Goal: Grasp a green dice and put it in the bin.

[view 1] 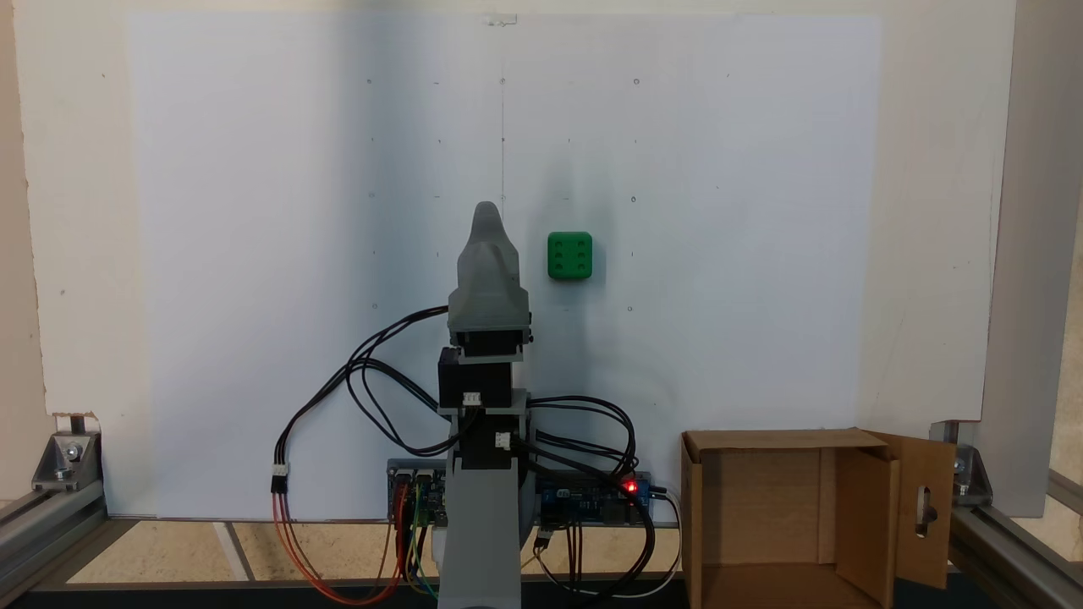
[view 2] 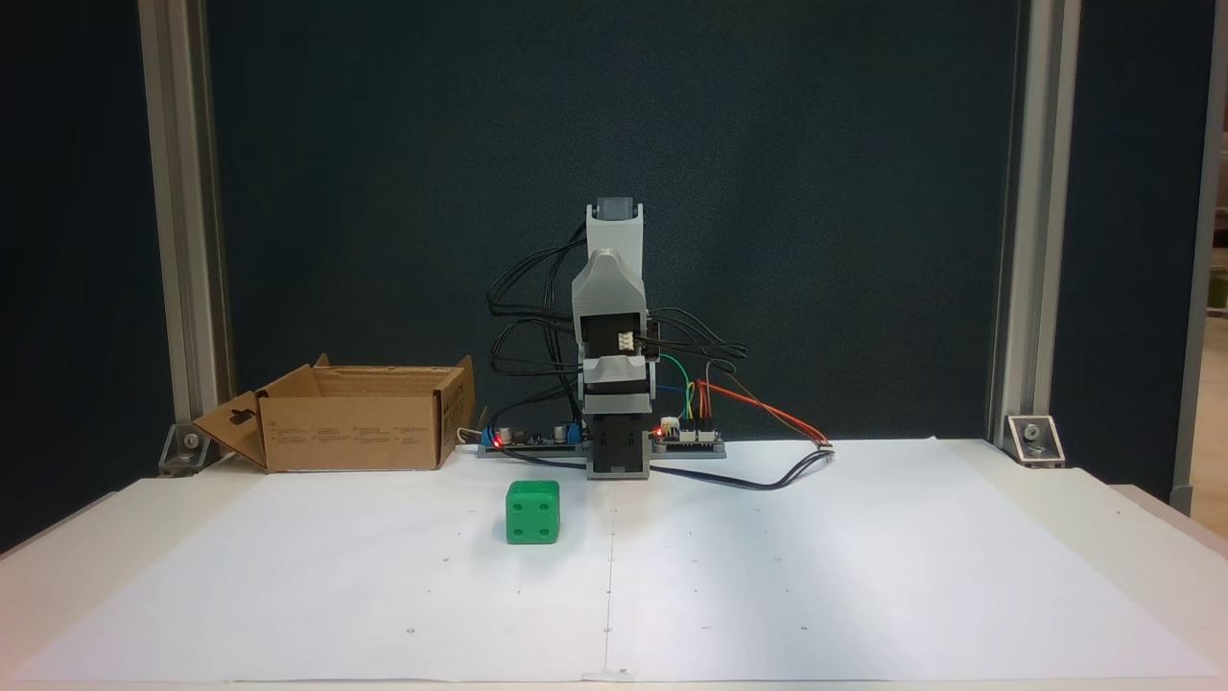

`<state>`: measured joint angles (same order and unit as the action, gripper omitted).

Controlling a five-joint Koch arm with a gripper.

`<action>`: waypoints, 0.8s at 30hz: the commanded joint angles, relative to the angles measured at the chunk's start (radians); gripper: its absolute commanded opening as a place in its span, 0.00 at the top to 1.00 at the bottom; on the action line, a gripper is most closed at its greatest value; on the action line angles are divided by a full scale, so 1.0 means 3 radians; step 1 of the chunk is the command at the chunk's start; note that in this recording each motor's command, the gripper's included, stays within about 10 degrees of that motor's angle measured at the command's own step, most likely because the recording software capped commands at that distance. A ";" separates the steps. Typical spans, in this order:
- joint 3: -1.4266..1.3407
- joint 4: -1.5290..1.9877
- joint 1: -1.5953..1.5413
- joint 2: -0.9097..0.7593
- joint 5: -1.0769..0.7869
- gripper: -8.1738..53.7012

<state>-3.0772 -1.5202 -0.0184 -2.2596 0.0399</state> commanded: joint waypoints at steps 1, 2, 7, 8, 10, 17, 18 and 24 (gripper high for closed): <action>-0.0164 0.0266 0.0450 -0.0353 -0.0046 0.15; -0.0164 0.0271 0.0445 -0.0353 -0.0041 0.15; -0.0164 0.0266 0.0445 -0.0353 -0.0046 0.15; -0.0164 0.0266 0.0445 -0.0353 -0.0046 0.15; -0.0164 0.0266 0.0445 -0.0353 -0.0041 0.15; -0.0164 0.0266 0.0440 -0.0353 -0.0051 0.15; -0.0164 0.0266 0.0445 -0.0353 -0.0051 0.15; -0.0164 0.0240 0.0460 -0.0353 -0.0051 0.15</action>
<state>-3.0772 -1.4281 0.1074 -2.2596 0.0399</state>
